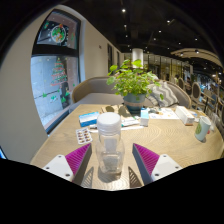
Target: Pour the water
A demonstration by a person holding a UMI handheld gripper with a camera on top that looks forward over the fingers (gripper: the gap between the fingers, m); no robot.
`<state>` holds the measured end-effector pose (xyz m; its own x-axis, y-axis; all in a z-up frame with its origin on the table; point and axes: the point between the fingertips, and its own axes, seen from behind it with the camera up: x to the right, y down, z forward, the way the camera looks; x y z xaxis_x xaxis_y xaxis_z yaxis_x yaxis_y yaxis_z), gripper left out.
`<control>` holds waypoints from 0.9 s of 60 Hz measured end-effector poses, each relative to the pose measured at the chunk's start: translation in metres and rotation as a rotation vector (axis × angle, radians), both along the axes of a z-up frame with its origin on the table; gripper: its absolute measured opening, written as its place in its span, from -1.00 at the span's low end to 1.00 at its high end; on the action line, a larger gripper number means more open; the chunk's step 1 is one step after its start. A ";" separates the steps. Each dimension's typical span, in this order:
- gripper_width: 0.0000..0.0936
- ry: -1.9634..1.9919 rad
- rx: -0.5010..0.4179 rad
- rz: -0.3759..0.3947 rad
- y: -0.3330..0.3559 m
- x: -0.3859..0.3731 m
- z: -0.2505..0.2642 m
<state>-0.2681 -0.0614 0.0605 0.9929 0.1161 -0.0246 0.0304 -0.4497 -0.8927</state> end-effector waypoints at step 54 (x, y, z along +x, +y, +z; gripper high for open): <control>-0.15 0.608 0.097 -0.034 0.074 0.107 0.162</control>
